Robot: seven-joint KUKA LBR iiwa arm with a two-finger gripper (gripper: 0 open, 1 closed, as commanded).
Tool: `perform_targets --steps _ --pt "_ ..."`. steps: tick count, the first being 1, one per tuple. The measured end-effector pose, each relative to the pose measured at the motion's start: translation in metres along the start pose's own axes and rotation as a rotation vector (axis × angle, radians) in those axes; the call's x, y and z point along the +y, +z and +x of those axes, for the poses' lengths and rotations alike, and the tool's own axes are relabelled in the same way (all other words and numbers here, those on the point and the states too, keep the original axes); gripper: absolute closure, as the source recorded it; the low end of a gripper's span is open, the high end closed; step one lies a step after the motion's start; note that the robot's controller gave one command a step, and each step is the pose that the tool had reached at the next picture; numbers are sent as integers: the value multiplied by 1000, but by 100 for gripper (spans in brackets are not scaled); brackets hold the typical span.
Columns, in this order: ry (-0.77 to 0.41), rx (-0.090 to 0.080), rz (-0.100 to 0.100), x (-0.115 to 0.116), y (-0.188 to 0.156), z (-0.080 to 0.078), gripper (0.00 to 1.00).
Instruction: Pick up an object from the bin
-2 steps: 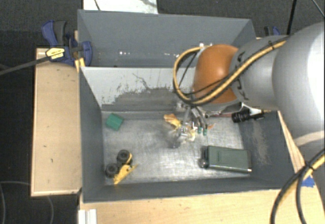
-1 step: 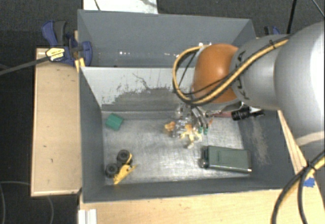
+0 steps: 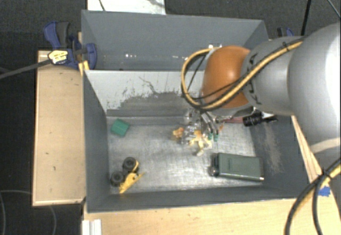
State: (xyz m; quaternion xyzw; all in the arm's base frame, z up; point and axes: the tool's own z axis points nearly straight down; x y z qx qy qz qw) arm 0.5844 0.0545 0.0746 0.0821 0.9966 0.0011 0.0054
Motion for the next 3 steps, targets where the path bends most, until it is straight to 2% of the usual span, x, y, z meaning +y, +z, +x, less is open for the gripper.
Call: perform_targets --steps 1,3 --pt "0 0 0 0 0 0 100" --pt "1 12 3 -1 -18 3 100"
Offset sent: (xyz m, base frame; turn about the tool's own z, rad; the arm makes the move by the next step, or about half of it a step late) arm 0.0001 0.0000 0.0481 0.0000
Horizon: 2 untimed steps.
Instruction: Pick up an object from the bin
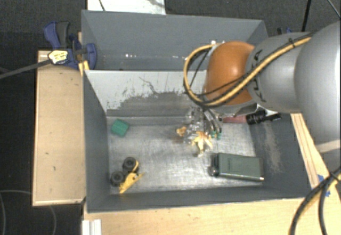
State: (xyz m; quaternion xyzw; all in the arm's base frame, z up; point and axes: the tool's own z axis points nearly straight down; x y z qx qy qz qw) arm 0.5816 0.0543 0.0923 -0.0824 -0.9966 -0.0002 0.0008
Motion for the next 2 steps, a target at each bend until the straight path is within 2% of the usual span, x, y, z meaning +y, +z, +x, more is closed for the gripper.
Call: perform_targets --steps 2 --pt "0 -6 -2 0 -23 -2 100"
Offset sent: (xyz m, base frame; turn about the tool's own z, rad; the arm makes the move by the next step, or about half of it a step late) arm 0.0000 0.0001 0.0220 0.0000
